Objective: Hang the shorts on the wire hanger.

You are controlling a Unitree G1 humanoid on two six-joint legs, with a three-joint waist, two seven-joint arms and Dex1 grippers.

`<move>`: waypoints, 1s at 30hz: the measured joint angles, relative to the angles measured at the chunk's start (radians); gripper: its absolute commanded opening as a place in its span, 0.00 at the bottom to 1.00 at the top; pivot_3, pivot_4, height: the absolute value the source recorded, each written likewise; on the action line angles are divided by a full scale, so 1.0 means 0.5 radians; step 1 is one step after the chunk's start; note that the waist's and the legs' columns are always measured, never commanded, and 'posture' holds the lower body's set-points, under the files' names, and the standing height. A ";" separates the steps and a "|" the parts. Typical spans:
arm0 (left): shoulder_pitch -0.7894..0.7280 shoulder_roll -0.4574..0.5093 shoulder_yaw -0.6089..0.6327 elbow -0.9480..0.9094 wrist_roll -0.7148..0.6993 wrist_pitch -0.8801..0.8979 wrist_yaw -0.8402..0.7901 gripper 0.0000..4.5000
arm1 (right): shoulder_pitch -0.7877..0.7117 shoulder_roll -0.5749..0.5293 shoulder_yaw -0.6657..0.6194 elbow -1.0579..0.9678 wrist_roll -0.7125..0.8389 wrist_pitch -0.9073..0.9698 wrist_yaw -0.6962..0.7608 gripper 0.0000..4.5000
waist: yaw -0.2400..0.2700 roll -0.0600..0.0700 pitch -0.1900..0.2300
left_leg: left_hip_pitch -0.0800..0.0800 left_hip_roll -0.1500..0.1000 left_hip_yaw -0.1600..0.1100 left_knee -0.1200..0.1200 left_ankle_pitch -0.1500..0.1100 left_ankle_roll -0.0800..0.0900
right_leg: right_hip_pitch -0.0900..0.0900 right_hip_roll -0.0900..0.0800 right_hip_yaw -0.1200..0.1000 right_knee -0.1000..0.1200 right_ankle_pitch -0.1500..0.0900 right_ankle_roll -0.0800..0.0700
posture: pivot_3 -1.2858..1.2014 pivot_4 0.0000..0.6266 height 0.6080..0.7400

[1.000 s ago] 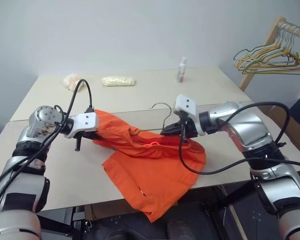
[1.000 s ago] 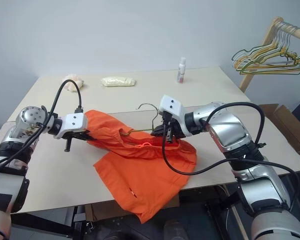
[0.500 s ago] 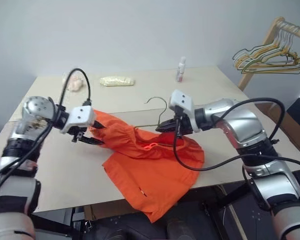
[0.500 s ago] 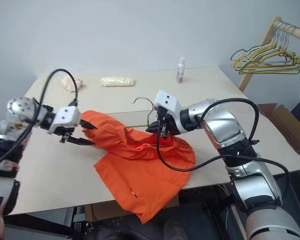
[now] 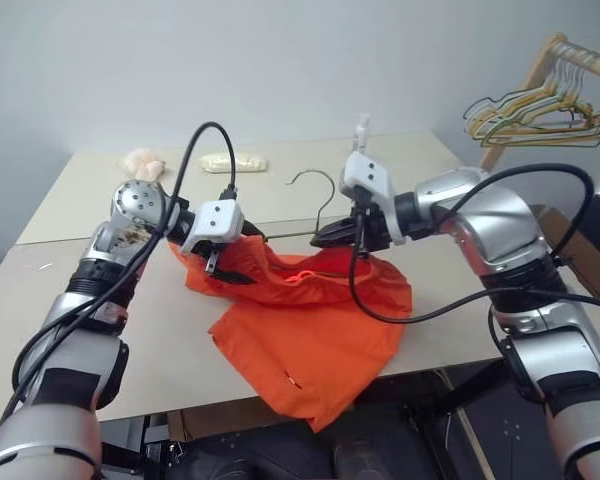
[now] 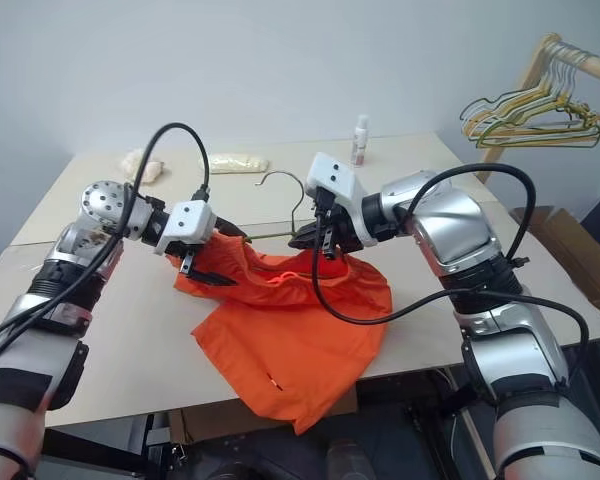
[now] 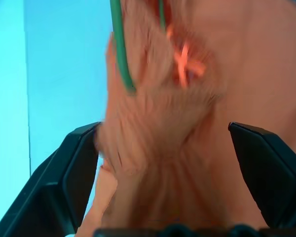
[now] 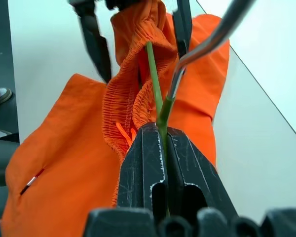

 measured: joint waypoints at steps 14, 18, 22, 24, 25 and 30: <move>-0.049 -0.079 0.076 0.164 0.076 -0.018 0.013 0.04 | -0.002 -0.037 -0.028 -0.060 0.028 0.019 -0.009 0.00 | -0.022 0.000 0.000 | -0.001 0.004 0.000 0.000 0.000 0.000 | 0.000 -0.001 0.000 0.000 0.000 0.000 | 0.43 0.00 1.00; -0.048 -0.078 0.117 0.163 0.054 0.012 -0.018 0.02 | 0.004 -0.038 -0.045 -0.101 0.037 0.019 -0.011 0.00 | -0.022 0.000 0.000 | -0.001 0.004 0.000 0.000 0.000 0.000 | 0.000 -0.001 0.000 0.000 0.000 0.000 | 0.43 0.00 1.00; -0.038 -0.078 0.128 0.150 0.050 0.028 -0.031 0.00 | 0.070 -0.050 -0.058 -0.159 0.026 -0.006 -0.050 0.18 | -0.021 0.000 0.000 | -0.001 0.004 -0.001 0.000 0.000 0.000 | 0.000 -0.001 0.000 0.000 0.000 0.000 | 0.43 0.00 1.00; -0.032 -0.078 0.137 0.144 0.049 0.057 -0.038 0.00 | 0.088 -0.096 -0.064 -0.170 0.022 -0.004 -0.082 0.32 | -0.020 0.000 0.000 | -0.001 0.003 -0.001 0.000 0.000 0.000 | 0.000 -0.002 0.000 0.000 0.000 0.000 | 0.43 0.00 1.00; -0.032 -0.077 0.141 0.144 0.049 0.067 -0.041 0.00 | 0.091 -0.118 -0.085 -0.169 0.022 -0.002 -0.099 0.42 | -0.020 0.000 0.000 | -0.001 0.003 -0.001 0.000 0.000 0.000 | 0.000 -0.002 0.000 0.000 0.000 0.000 | 0.43 0.00 1.00; -0.017 -0.068 0.173 0.134 0.038 0.101 -0.034 0.00 | 0.171 -0.350 -0.380 -0.223 0.096 0.051 -0.149 0.79 | -0.011 0.000 0.000 | -0.002 0.003 -0.001 0.000 -0.001 0.001 | 0.000 -0.002 0.000 0.000 0.000 0.000 | 0.43 0.00 1.00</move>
